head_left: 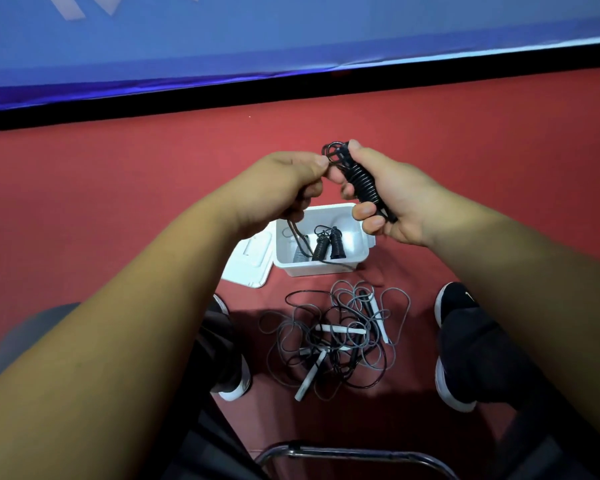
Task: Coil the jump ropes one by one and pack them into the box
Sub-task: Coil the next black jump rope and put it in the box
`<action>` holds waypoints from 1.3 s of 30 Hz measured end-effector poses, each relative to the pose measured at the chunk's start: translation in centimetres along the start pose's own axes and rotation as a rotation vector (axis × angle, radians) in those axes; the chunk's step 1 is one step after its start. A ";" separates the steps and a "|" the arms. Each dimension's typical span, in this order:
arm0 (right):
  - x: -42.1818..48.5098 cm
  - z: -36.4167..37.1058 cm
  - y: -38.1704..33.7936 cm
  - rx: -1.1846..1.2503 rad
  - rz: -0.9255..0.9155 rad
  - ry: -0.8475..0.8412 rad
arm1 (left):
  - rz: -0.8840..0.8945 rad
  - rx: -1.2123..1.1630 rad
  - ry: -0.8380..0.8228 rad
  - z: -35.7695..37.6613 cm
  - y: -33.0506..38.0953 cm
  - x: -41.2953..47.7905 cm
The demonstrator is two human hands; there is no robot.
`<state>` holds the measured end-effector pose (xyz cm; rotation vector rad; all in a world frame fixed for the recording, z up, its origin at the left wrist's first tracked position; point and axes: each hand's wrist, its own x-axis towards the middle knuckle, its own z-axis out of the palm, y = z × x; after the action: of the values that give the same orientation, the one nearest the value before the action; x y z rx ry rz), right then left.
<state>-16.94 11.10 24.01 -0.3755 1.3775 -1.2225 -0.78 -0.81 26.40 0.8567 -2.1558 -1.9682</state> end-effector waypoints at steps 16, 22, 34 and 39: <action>-0.9 1.1 0.3 -0.179 -0.022 0.045 | -0.127 0.640 0.004 -1.4 -1.1 0.0; -0.8 1.3 0.0 -0.119 -0.048 0.068 | -0.188 0.526 0.080 -1.4 -0.7 -0.3; -1.6 0.9 0.1 -0.073 0.098 -0.260 | -0.182 0.606 0.057 -1.6 -1.2 -0.1; -2.6 0.3 -0.1 -0.065 0.227 -0.464 | -0.067 0.622 0.067 -0.9 -0.7 -0.2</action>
<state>-16.07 12.98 25.54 -0.4988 1.0269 -0.8388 0.02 -1.50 25.96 1.0532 -2.7666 -1.2559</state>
